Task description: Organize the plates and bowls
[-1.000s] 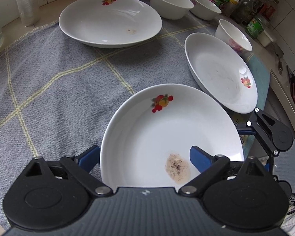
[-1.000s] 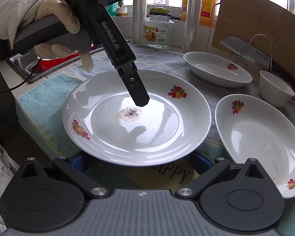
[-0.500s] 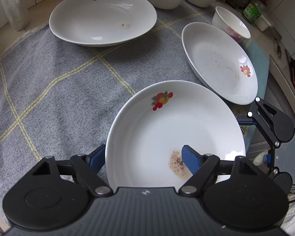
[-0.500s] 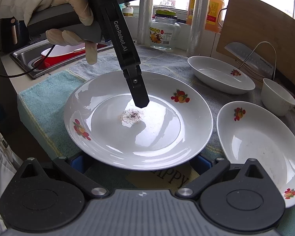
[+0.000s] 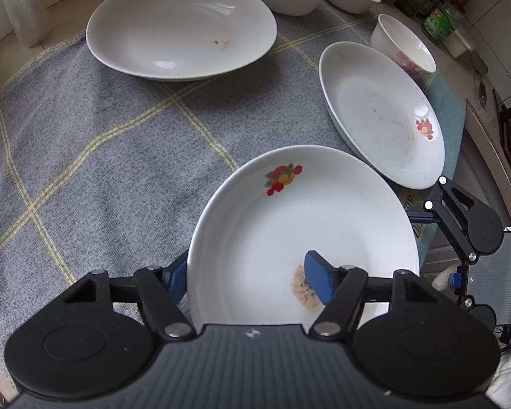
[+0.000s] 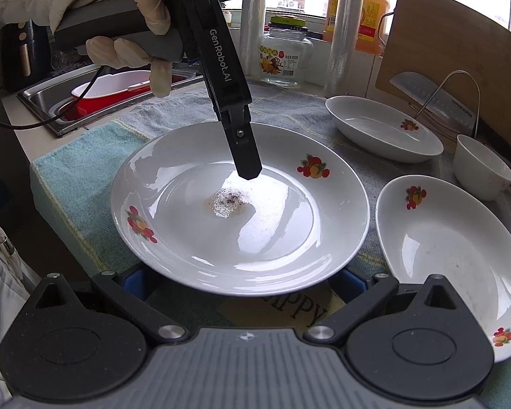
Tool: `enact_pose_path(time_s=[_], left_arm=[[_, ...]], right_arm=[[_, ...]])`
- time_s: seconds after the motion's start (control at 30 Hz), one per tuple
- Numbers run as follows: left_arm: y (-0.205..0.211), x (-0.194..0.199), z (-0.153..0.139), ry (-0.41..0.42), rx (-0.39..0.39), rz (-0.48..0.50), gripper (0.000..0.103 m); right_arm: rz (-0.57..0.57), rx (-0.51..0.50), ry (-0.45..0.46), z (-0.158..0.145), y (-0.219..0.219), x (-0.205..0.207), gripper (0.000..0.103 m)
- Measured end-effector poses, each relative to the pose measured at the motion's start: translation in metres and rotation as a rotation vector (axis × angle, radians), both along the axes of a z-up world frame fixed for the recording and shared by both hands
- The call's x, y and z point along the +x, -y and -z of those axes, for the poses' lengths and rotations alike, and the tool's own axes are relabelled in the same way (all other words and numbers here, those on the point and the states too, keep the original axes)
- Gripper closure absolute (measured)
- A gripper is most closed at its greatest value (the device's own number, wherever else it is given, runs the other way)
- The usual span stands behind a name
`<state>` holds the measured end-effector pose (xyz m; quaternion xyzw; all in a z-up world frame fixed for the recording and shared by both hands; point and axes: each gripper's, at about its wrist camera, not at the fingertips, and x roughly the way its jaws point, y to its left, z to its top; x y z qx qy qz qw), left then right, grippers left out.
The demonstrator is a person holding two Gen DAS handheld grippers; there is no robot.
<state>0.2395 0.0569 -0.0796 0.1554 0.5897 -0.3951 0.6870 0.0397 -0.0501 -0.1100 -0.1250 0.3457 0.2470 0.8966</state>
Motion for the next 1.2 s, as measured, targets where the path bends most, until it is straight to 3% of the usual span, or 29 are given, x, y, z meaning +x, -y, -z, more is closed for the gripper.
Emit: enact_pose_path(time_s=[0.6,1.2], left_arm=[[-0.001,-0.005,-0.003,0.019,0.009,0.006,0.035],[-0.054,-0.001,-0.027,0.06,-0.036,-0.104,0.035]], right_arm=[[-0.003,-0.044,-0.02,-0.005,-0.005,0.004,0.0],[-0.077,-0.02,-0.04,-0.022,-0.02,0.024,0.0]])
